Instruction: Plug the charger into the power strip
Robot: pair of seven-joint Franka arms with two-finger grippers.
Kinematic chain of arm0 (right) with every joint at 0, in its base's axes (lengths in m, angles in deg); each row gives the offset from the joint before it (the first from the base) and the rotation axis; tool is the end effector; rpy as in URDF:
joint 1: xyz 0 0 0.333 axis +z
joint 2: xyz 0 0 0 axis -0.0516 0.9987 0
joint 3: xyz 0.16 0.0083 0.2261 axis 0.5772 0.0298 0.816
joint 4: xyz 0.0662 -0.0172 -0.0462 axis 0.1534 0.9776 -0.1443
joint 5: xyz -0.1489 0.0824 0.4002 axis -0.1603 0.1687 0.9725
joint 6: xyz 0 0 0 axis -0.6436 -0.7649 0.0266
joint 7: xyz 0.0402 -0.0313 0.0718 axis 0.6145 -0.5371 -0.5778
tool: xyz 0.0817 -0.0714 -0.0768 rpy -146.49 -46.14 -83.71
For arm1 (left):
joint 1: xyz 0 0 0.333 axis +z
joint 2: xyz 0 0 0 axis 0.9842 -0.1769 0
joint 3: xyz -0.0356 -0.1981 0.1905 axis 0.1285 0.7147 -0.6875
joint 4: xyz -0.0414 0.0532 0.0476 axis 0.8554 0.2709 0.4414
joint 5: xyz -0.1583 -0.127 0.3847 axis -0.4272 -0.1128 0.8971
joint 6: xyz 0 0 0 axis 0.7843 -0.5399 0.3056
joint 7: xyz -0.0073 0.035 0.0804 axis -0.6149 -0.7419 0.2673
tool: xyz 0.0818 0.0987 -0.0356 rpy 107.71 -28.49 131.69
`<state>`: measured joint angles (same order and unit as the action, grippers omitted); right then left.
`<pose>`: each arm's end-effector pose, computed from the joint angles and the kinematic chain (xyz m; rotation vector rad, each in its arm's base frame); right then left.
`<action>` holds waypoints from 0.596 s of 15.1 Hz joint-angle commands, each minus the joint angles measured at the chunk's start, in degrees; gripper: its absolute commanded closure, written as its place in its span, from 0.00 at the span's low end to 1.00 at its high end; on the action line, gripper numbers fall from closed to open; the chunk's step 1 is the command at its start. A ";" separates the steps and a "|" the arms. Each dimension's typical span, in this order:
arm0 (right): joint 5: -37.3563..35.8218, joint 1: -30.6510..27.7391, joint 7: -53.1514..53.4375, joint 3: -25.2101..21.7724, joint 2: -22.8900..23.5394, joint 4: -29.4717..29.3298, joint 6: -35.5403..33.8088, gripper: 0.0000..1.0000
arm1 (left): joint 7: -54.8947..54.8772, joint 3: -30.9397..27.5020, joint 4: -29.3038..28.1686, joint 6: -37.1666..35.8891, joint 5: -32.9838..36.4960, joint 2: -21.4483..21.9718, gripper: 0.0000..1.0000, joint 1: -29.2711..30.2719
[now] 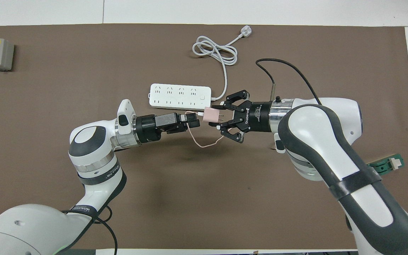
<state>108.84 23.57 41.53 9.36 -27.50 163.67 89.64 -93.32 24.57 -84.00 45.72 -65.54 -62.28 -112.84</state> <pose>0.5712 0.2692 0.3103 -1.4133 1.7649 0.8410 0.5207 -0.3033 0.2406 1.4980 0.0744 0.0426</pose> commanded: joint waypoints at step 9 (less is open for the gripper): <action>3.68 5.19 -4.37 -0.09 -2.27 3.14 5.98 1.00 | -4.32 -0.32 -0.03 -0.34 -0.86 -0.81 0.00 0.86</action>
<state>110.78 28.15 39.49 9.35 -28.03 165.11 94.52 -95.42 24.41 -84.02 45.72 -65.54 -62.58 -112.43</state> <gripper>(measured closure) 0.529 0.000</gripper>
